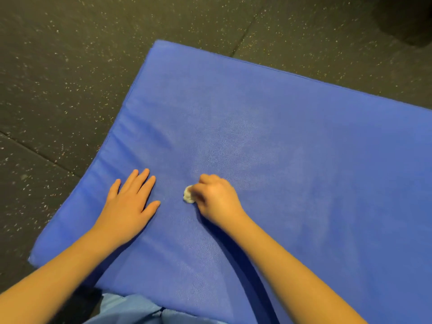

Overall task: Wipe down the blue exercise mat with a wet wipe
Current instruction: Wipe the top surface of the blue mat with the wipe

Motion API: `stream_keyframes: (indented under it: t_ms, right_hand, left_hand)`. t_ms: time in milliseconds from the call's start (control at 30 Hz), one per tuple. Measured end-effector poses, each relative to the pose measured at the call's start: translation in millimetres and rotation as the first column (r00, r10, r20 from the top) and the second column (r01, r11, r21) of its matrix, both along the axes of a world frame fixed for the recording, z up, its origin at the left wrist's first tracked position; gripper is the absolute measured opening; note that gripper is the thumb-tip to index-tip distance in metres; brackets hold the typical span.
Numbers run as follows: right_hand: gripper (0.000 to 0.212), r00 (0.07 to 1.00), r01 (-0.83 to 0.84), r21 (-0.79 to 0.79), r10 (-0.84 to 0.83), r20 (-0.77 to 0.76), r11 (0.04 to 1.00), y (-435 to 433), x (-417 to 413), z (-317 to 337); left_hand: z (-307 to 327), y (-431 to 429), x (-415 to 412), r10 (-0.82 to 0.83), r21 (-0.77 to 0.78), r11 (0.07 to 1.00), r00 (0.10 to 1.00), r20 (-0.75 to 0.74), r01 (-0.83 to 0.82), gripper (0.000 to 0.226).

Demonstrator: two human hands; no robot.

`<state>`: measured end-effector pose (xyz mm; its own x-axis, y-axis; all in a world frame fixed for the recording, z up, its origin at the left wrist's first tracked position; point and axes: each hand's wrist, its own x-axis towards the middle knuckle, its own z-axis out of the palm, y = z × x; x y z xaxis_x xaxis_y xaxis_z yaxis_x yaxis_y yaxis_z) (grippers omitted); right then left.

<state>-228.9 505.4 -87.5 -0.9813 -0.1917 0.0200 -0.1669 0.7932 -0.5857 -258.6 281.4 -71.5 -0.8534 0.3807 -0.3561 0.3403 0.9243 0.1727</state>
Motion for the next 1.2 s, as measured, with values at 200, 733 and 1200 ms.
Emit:
stream_keyframes:
  t_ms: [200, 733, 1200]
  right_hand:
    - [0.015, 0.969, 0.243, -0.038, -0.241, 0.044, 0.969, -14.8, 6.7, -1.2]
    - [0.02, 0.936, -0.215, -0.104, 0.235, 0.262, 0.971, -27.8, 78.9, 51.6]
    - [0.014, 0.912, -0.172, -0.062, 0.183, 0.367, 0.983, -1.5, 129.6, 68.7]
  left_hand:
    - [7.3, -11.9, 23.6, 0.003, -0.003, 1.0, 1.0, -0.028, -0.003, 0.081]
    - [8.6, -17.9, 48.7, -0.002, 0.037, 0.999, 0.992, -0.126, 0.007, 0.073]
    - [5.1, -17.8, 58.5, 0.046, 0.036, 0.998, 0.996, -0.075, -0.043, 0.08]
